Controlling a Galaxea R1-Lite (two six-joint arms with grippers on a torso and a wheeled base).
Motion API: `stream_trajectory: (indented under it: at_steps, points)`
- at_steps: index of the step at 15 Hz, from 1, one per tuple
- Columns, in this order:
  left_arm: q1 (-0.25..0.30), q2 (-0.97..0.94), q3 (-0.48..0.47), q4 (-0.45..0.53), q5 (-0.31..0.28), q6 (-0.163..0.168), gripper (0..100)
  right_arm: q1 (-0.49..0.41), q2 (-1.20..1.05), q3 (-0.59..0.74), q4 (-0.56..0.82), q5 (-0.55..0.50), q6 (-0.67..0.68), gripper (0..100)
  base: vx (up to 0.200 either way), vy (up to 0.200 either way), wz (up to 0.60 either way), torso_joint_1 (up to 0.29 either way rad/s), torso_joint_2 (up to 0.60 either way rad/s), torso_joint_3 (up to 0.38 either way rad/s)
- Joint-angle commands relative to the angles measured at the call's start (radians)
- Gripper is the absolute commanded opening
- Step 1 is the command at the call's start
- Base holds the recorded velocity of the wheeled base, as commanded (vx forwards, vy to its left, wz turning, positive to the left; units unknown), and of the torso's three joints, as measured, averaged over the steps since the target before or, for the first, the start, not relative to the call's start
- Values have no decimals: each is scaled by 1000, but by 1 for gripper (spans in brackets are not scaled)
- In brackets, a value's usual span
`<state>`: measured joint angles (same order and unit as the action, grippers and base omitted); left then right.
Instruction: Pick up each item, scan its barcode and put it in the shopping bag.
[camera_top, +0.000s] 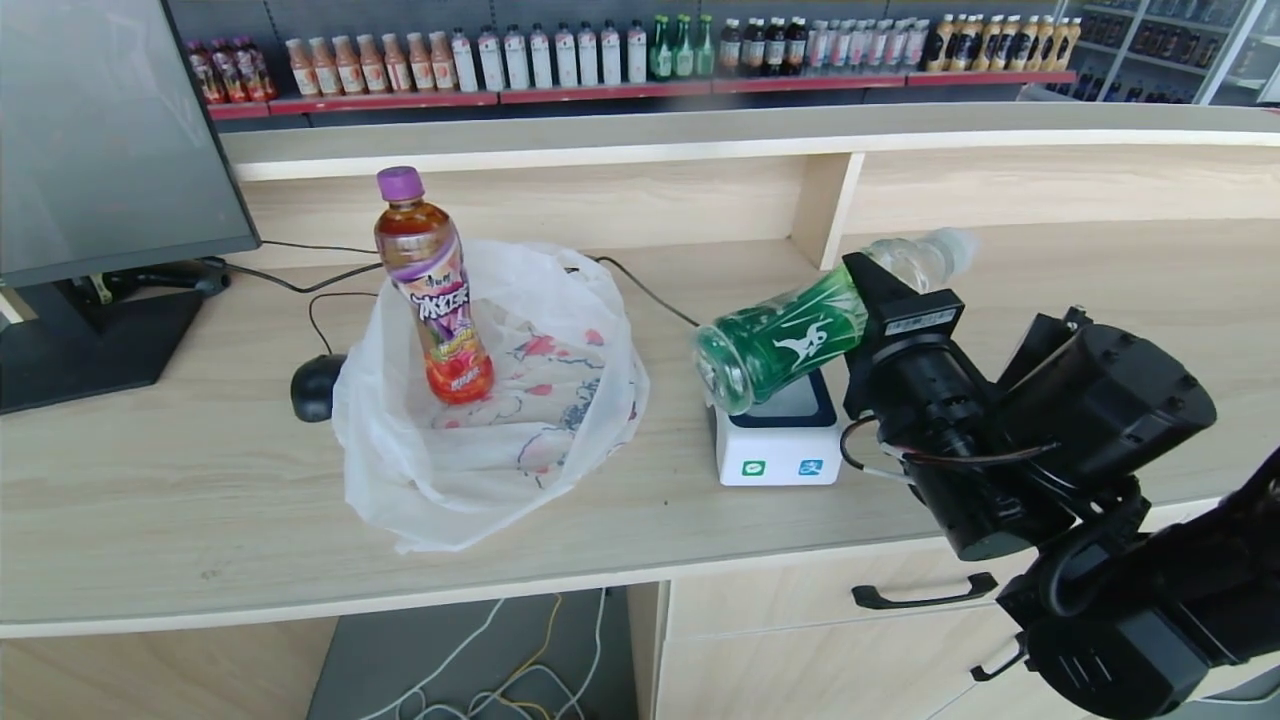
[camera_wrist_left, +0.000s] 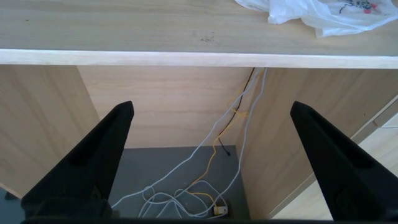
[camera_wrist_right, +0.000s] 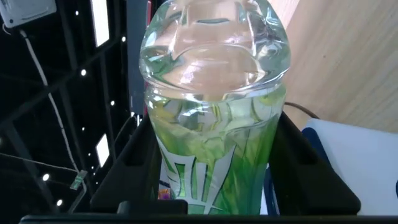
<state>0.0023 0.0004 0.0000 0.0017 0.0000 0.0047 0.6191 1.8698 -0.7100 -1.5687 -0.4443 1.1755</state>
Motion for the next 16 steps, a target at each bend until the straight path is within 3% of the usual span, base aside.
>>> stream_trajectory:
  at_steps: [1, 16]
  points:
    - [1, 0, 0, 0, 0, 0, 100, -2, -1, -2, -2, -1, 3, 0, 0, 0, 0, 0, 0, 0]
    - [1, 0, 0, 0, 0, 0, 100, -2, 26, -13, -2, -4, 35, 0, 0, 0, 0, 0, 0, 0]
